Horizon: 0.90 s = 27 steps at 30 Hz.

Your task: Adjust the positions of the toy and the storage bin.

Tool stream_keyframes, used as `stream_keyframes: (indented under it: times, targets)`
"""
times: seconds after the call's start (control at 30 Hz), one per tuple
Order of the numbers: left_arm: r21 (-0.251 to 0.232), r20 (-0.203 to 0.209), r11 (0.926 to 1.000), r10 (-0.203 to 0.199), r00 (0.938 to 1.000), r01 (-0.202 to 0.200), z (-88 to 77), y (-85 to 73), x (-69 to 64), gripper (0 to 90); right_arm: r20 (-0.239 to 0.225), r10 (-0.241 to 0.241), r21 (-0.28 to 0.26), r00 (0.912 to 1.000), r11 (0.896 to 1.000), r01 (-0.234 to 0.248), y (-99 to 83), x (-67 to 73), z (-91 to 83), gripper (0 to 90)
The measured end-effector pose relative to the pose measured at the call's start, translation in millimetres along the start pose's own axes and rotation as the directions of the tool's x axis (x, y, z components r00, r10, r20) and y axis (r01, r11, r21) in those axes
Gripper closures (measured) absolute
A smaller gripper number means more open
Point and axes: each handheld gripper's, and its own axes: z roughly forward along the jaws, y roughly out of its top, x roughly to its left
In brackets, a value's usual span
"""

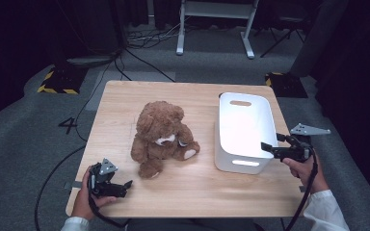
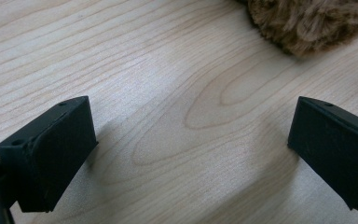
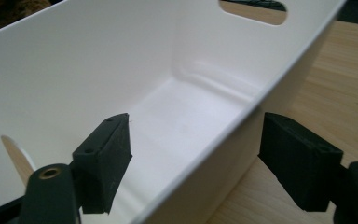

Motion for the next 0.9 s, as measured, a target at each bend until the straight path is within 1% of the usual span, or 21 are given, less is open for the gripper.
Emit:
stream_keyframes:
  times: [0.03, 0.1, 0.27, 0.37, 0.4, 0.43, 0.47, 0.5, 0.53, 0.6, 0.63, 0.67, 0.7, 0.73, 0.77, 0.8, 0.87, 0.9]
  targets:
    - [0.0, 0.001, 1.0, 0.0, 1.0, 0.0, 0.0, 0.0, 0.0, 0.8, 0.016, -0.013, 0.013, 0.9998, 1.0, 0.013, 3.0, 4.1, 5.3, 21.6]
    - [0.001, 0.001, 1.0, 0.001, 1.0, -0.001, 0.3, 0.3, 0.1, 0.7, 0.014, -0.019, 0.015, 0.9997, 1.0, 0.019, 4.0, 5.2, 6.7, 21.9]
    - [0.004, 0.003, 1.0, 0.001, 1.0, -0.001, 0.6, 0.8, 0.1, 0.5, -0.001, -0.038, 0.032, 0.9993, 0.999, 0.038, 10.0, 15.2, 15.8, 23.4]
    - [0.004, 0.002, 1.0, 0.002, 1.0, -0.002, 1.2, 1.6, -0.3, 0.2, -0.015, -0.032, 0.033, 0.9994, 0.999, 0.032, 12.7, 20.7, 21.8, 22.9]
    - [0.004, 0.004, 1.0, 0.004, 1.0, -0.004, 1.4, 1.8, -0.2, 0.3, -0.011, -0.047, 0.043, 0.9988, 0.998, 0.047, 16.3, 27.5, 26.4, 23.2]
    - [0.005, 0.008, 1.0, 0.003, 1.0, -0.003, 1.6, 1.9, -0.4, 0.3, -0.011, -0.047, 0.043, 0.9988, 0.998, 0.047, 16.3, 27.5, 26.4, 23.2]
    - [0.004, 0.006, 1.0, 0.006, 1.0, -0.006, 1.7, 2.3, -0.3, 0.5, 0.001, -0.074, 0.049, 0.9972, 0.996, 0.074, 18.2, 33.1, 28.2, 22.8]
    - [0.004, 0.005, 1.0, 0.006, 1.0, -0.006, 2.0, 2.8, -0.8, 0.5, 0.001, -0.074, 0.049, 0.9972, 0.996, 0.074, 18.2, 33.1, 28.2, 22.8]
    - [0.0, 0.006, 1.0, 0.007, 1.0, -0.007, 2.1, 3.1, -1.6, 0.9, 0.012, -0.085, 0.053, 0.9963, 0.995, 0.084, 18.9, 36.5, 28.4, 22.3]
    - [-0.014, 0.012, 0.9999, 0.007, 0.9999, -0.007, 1.6, 3.4, -2.5, 5.5, 0.015, -0.097, 0.047, 0.9952, 0.994, 0.096, 19.0, 39.5, 26.0, 21.6]
    - [-0.023, 0.015, 0.9997, 0.003, 0.9999, -0.003, 1.3, 3.5, -2.3, 12.9, 0.001, -0.1, 0.034, 0.995, 0.994, 0.1, 18.5, 39.9, 21.2, 21.8]
    - [-0.029, 0.01, 0.9996, 0.0, 1.0, 0.001, 0.4, 3.8, -1.9, 17.4, -0.011, -0.1, 0.023, 0.9949, 0.995, 0.1, 17.9, 40.4, 17.4, 22.0]
    - [-0.033, 0.019, 0.9994, -0.008, 0.9998, 0.008, -0.1, 4.1, -1.5, 17.4, -0.011, -0.1, 0.023, 0.9949, 0.995, 0.1, 17.9, 40.4, 17.4, 22.0]
    - [-0.034, 0.031, 0.9993, -0.014, 0.9994, 0.015, -0.2, 5.2, -0.6, 16.9, -0.019, -0.106, 0.011, 0.9941, 0.994, 0.107, 17.3, 40.5, 13.8, 22.1]
    - [-0.036, 0.034, 0.9992, -0.016, 0.9993, 0.018, -0.8, 6.5, -0.9, 15.4, -0.019, -0.112, 0.003, 0.9935, 0.994, 0.112, 16.9, 40.8, 9.5, 22.0]
    - [-0.036, 0.035, 0.9992, -0.016, 0.9993, 0.018, -1.5, 7.7, -1.6, 16.6, -0.016, -0.118, -0.004, 0.9929, 0.993, 0.118, 16.2, 40.9, 5.7, 21.9]
    - [-0.043, 0.027, 0.9991, 0.005, 0.9996, -0.004, -4.7, 12.3, -4.7, 16.1, -0.024, -0.121, -0.024, 0.9924, 0.992, 0.12, 13.9, 39.9, -2.5, 21.7]
    - [-0.049, 0.022, 0.9988, 0.008, 0.9997, -0.007, -6.6, 15.0, -5.9, 16.3, -0.023, -0.119, -0.036, 0.9927, 0.992, 0.118, 12.4, 38.4, -6.6, 22.3]
